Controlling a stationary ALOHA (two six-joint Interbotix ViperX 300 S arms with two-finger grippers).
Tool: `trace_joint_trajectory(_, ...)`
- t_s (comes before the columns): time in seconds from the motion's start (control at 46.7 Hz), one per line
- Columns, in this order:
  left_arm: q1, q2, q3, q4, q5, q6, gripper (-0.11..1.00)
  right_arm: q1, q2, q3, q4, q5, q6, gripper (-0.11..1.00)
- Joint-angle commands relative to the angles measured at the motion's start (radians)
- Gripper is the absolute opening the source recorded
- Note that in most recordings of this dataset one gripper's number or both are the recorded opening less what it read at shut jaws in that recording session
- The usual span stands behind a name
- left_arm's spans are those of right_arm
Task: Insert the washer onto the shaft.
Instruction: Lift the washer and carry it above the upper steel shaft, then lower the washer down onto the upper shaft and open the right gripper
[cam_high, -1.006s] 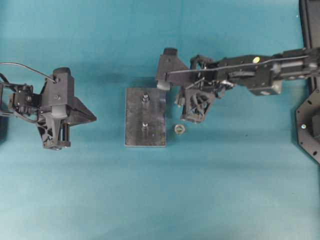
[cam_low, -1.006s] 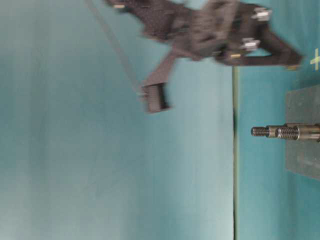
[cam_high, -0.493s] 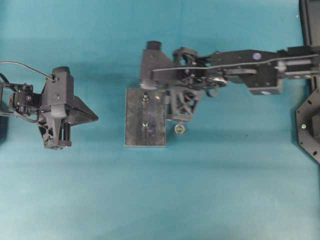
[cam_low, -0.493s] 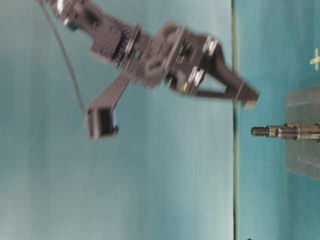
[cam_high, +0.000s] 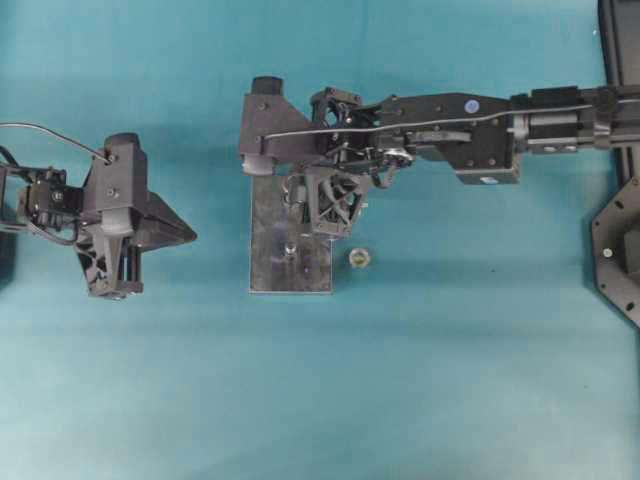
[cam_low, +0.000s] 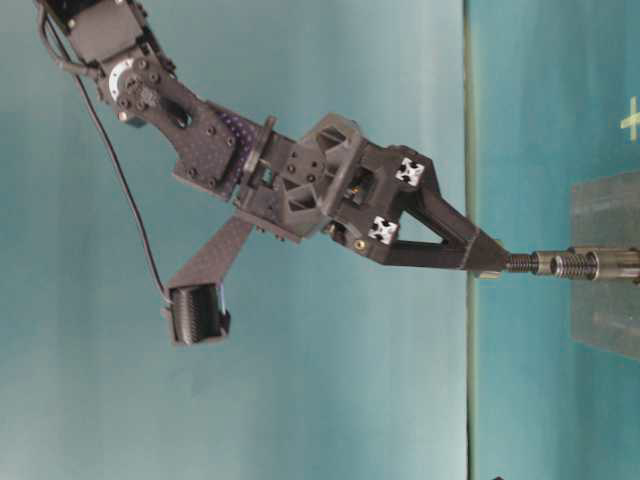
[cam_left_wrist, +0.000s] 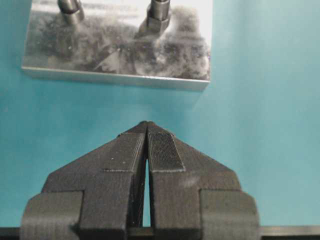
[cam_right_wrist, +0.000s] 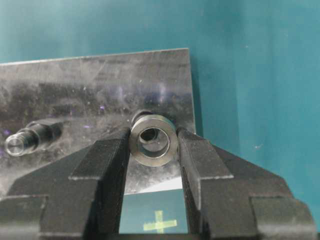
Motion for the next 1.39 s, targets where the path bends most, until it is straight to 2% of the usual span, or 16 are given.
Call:
trace_joint_trajectory(0.0,-0.002,-0.005,-0.011,0.003,-0.006,0.002,0.0,0.003,-0.014,-0.026,-0.002,-0.002,-0.012,0.34)
trace_joint_trajectory(0.707,-0.003,-0.008,-0.02,0.003,-0.021,0.017,0.0,0.0,0.029,-0.058,0.0,0.003,-0.008,0.34)
trace_joint_trajectory(0.749,-0.003,-0.008,-0.02,0.003,-0.023,0.023,0.0,-0.002,0.035,-0.061,-0.002,0.009,-0.005,0.38)
trace_joint_trajectory(0.878,-0.003,-0.009,-0.02,0.003,-0.021,0.037,0.0,0.003,0.058,-0.075,-0.002,0.032,0.0,0.74)
trace_joint_trajectory(0.942,-0.002,-0.009,-0.021,0.003,-0.021,0.038,0.0,0.014,0.061,-0.078,0.003,0.035,0.006,0.85)
trace_joint_trajectory(1.199,-0.002,-0.009,-0.012,0.003,-0.021,0.041,0.0,0.058,0.055,-0.081,0.017,0.029,0.051,0.77)
trace_joint_trajectory(1.37,-0.003,-0.009,-0.009,0.003,-0.021,0.041,0.0,0.011,0.061,-0.08,-0.002,0.035,0.058,0.74)
